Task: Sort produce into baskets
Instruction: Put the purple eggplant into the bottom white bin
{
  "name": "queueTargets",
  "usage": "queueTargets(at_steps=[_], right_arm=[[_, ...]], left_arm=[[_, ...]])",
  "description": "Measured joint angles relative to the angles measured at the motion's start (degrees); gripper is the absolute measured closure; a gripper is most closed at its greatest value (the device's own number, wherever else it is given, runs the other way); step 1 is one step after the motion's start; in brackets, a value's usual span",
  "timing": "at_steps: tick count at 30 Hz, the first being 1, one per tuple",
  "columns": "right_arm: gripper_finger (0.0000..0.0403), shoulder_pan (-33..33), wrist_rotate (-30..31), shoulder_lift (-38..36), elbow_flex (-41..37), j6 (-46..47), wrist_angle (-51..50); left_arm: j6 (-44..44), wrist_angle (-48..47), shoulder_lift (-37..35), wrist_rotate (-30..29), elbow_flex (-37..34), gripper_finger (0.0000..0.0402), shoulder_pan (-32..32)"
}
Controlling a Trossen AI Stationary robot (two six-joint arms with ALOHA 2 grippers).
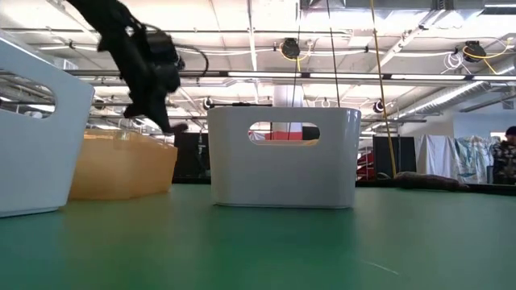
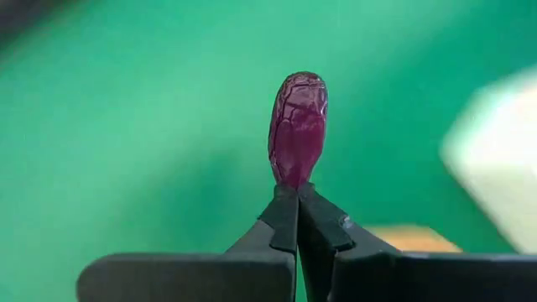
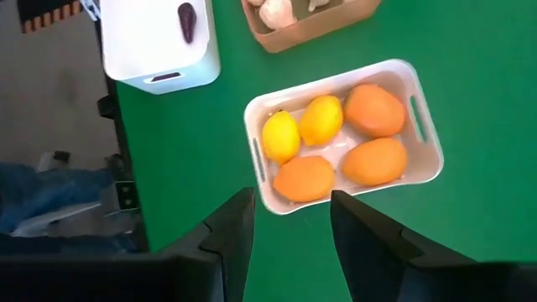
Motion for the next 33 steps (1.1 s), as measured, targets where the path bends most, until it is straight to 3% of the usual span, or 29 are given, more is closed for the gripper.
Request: queueTargets(at_steps=[4, 9, 14, 20, 23, 33], right_arm=[[0.0255, 0.00, 1.89, 0.02, 0.00, -2.46, 0.02], [0.0255, 0.00, 2.60, 0.02, 0.00, -3.48, -0.06], [0.0255, 1.48, 2.35, 0.02, 0.00, 1.52, -3.61], [0.0255, 4.62, -1.05, 0.31, -2.63, 11.12, -11.06], [0.0255, 5.88, -5.94, 0.31, -6.66, 16.72, -12.28], [0.0255, 12.49, -20.26, 0.26, -18.51, 28.64, -8.56]], left_arm=[[0.02, -8.72, -6.54, 9.39, 0.00, 0.0401, -5.99], [-7.36, -15.95, -14.95, 10.83, -0.04, 0.0401, -18.61], [-20.42, -14.72, -21.97, 7.28, -0.09, 0.0401, -33.64], [-28.36, -11.97, -24.83, -4.53, -0.09, 0.0401, -47.52], [-29.87, -8.79, -24.22, -7.97, -0.09, 0.0401, -52.00], [-26.50, 0.53, -18.59, -8.26, -0.11, 0.0401, -62.89]])
